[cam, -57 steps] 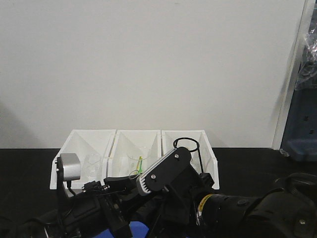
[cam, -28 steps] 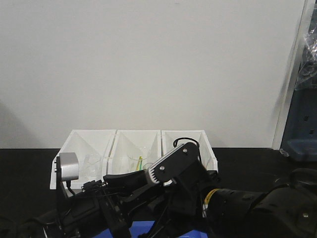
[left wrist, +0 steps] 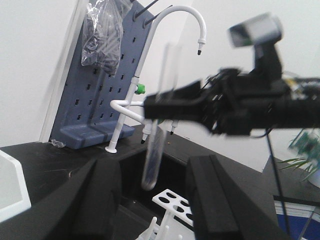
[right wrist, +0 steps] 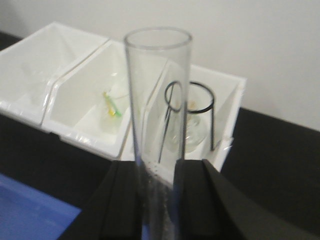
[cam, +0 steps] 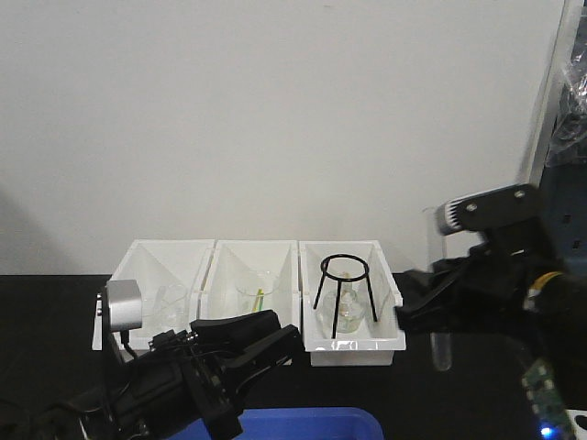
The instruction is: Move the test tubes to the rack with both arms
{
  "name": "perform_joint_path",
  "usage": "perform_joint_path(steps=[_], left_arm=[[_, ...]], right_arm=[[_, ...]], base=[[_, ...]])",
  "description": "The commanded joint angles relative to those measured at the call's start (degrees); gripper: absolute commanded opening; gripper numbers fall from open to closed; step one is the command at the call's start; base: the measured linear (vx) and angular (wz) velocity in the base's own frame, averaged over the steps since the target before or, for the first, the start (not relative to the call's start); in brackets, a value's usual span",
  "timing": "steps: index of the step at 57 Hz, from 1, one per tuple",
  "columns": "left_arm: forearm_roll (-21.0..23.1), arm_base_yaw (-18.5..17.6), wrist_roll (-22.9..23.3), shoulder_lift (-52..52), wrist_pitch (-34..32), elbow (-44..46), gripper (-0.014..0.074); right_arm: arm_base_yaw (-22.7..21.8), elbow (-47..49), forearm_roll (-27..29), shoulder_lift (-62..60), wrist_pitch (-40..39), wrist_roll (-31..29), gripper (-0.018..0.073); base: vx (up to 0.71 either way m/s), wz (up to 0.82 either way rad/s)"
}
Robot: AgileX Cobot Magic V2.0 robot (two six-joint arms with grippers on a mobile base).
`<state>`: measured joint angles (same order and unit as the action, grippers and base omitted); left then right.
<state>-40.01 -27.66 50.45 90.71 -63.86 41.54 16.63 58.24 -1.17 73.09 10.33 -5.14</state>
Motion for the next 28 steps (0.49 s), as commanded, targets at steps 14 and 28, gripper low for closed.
perform_joint_path(steps=[14,28], left_arm=[[2.75,-0.06,0.50,-2.10,-3.86,1.65,0.0441],[2.75,-0.06,0.50,-2.10,-3.81,1.65,0.0441]], right_arm=[[-15.46,-8.01,-1.29,-17.41,-9.77,0.49,-0.0010],[-24.01,-25.29,3.14,-27.13,-21.45,1.57,-0.0008]], base=[[0.00,0.00],[0.00,0.00]])
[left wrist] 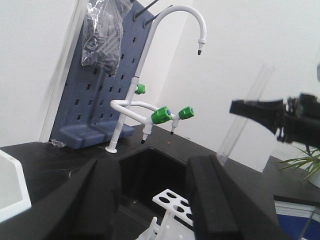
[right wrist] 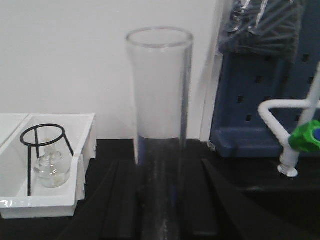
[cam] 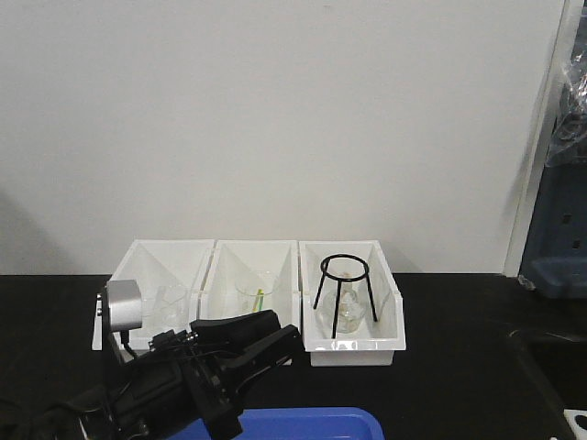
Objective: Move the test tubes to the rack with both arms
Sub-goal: 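Carry the tube with the right gripper above the white rack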
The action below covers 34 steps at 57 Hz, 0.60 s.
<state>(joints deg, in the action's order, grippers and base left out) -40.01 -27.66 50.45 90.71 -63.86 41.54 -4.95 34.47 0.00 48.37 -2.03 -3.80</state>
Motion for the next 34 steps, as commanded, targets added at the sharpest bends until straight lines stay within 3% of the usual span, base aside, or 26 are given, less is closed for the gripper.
perform_joint_path(steps=[1,19,34], left_arm=[[2.75,-0.06,0.50,-2.10,-3.81,1.65,0.0441],[2.70,-0.06,0.50,-2.10,-2.21,1.65,0.0441],[2.64,-0.06,0.50,-2.10,-1.22,1.65,0.0441]], right_arm=[[-2.94,-2.28,2.66,-2.65,-9.24,0.23,-0.0008],[-3.73,-10.38,3.11,-2.73,-12.12,-0.96,-0.0008],[-3.73,-17.81,3.20,-0.50,-23.21,-1.15,-0.0008]], base=[[0.00,0.00],[0.00,0.00],[0.00,0.00]])
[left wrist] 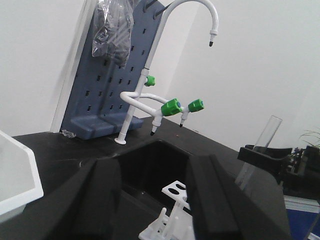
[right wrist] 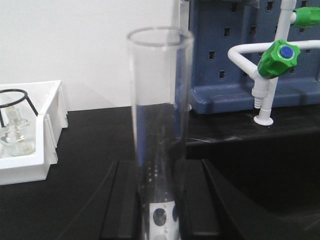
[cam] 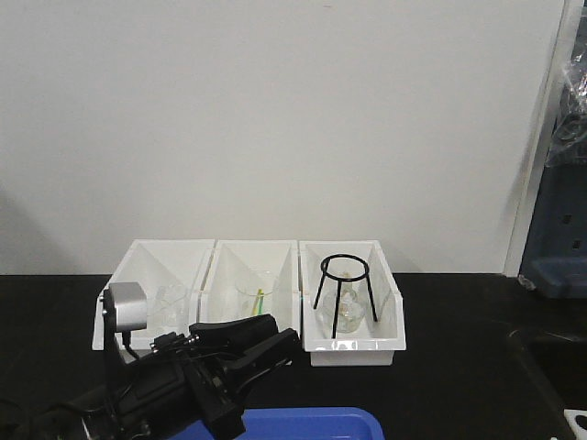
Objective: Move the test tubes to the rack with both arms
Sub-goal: 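Carry the tube with the right gripper above the white rack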
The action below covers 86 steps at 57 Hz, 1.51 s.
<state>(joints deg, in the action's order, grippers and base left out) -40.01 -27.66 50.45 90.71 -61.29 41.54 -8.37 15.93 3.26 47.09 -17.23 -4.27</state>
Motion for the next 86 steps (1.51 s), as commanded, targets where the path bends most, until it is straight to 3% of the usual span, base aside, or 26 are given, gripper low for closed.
perform_joint_path(steps=[1,14,68,80,86], left_arm=[[2.64,-0.06,0.50,-2.10,-3.80,1.65,0.0441],[2.64,-0.06,0.50,-2.10,-3.87,1.65,0.0441],[2.69,-0.06,0.50,-2.10,-3.76,1.65,0.0441],[2.69,-0.06,0.50,-2.10,-3.76,1.65,0.0441],[2.69,-0.06,0.50,-2.10,-3.76,1.65,0.0441]], right_arm=[[-0.31,0.57,-0.06,1.16,-8.18,-0.68,-0.0008],[-0.31,0.30,0.08,6.03,-13.54,-0.62,-0.0007],[-0.25,-0.14,-1.88,17.56,-16.61,2.15,-0.0006],[-0.25,-7.37,-0.47,17.90,-31.10,2.16,-0.0006],[-0.25,-7.57,-0.30,19.03,-31.12,2.16,-0.0006]], base=[[0.00,0.00],[0.00,0.00],[0.00,0.00],[0.00,0.00],[0.00,0.00]])
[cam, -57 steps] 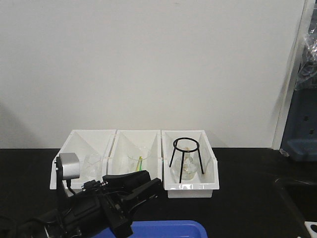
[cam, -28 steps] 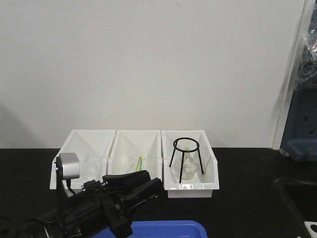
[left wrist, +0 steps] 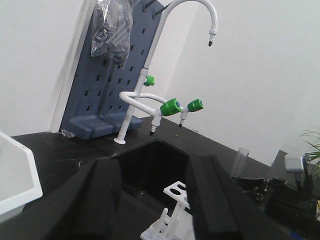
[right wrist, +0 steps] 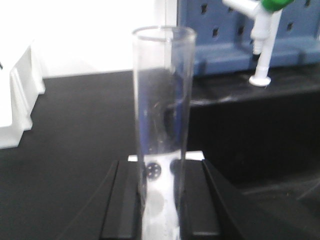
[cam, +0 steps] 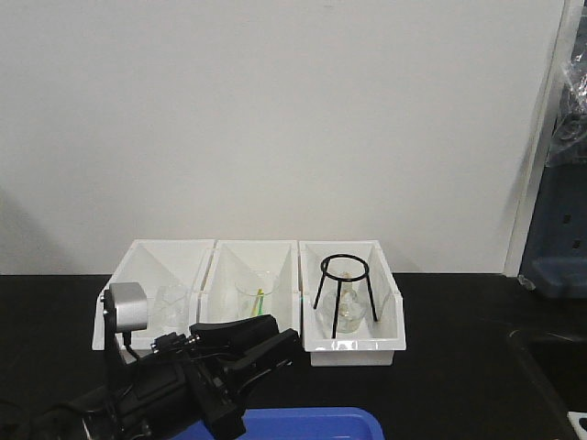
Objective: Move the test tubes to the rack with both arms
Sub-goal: 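Carry the tube with the right gripper above the white rack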
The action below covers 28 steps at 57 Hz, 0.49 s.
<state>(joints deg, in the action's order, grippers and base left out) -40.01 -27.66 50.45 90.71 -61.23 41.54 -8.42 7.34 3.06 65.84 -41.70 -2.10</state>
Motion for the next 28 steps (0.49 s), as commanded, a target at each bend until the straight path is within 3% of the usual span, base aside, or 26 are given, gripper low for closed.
perform_joint_path(steps=[1,28], left_arm=[[2.69,-0.06,0.50,-2.10,-3.81,1.65,0.0441],[2.69,-0.06,0.50,-2.10,-3.86,1.65,0.0441]], right_arm=[[-0.21,1.02,-0.11,0.52,-6.58,-0.02,-0.0006],[-0.21,0.99,-0.18,8.29,-8.29,-0.02,0.0000]], base=[[0.00,0.00],[0.00,0.00]])
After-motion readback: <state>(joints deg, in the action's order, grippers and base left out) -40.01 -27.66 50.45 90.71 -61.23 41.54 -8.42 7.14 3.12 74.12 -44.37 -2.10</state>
